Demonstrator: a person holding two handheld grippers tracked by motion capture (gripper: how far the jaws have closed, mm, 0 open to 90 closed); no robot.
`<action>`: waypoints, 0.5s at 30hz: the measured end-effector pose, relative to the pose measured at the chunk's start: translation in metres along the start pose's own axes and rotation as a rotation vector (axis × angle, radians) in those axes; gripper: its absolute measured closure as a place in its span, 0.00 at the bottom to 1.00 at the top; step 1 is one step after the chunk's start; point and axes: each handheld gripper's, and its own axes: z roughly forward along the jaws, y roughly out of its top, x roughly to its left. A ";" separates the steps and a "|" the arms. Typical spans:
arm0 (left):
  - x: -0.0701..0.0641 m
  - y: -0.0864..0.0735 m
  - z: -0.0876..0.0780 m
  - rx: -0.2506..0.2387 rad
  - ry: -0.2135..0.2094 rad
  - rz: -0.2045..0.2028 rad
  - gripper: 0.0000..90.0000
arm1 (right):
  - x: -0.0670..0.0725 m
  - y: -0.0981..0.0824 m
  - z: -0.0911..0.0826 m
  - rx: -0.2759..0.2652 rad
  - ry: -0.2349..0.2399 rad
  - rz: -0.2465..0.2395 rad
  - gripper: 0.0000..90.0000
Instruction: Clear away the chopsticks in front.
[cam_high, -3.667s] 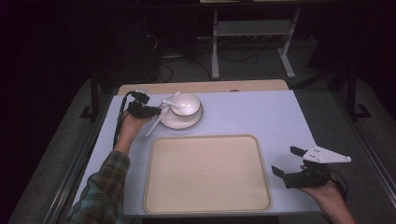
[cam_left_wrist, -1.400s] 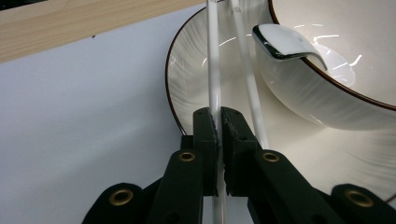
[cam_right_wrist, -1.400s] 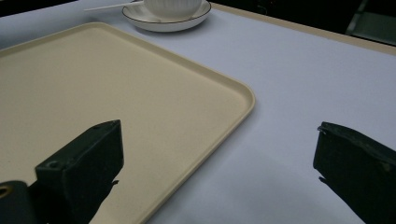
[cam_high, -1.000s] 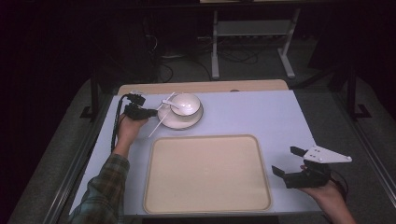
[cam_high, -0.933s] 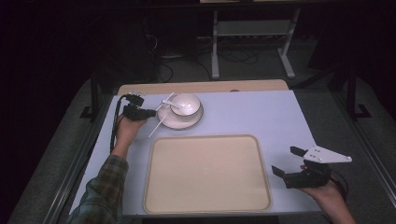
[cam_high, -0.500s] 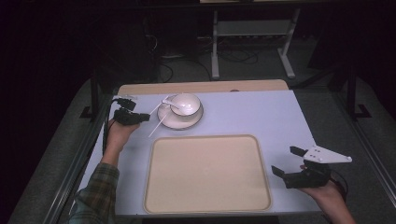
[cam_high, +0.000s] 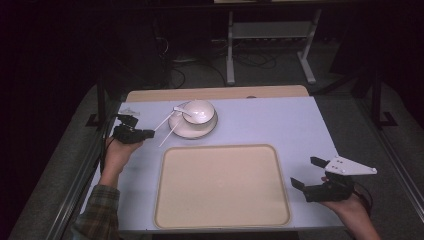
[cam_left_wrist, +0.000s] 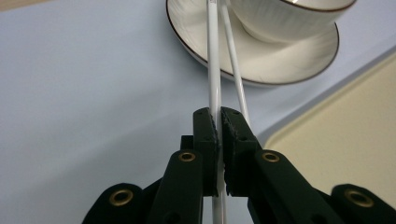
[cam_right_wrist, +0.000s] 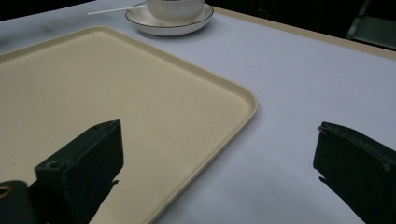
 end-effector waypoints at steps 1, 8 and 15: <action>-0.001 -0.005 -0.003 0.004 0.001 0.003 0.94 | 0.000 0.000 0.000 0.001 0.000 0.000 0.01; -0.003 -0.023 -0.016 0.001 -0.007 -0.009 0.94 | 0.001 0.000 0.000 0.000 0.000 -0.001 0.01; -0.008 -0.036 -0.026 -0.011 -0.021 -0.019 0.94 | 0.002 0.000 0.001 0.005 0.000 -0.007 0.01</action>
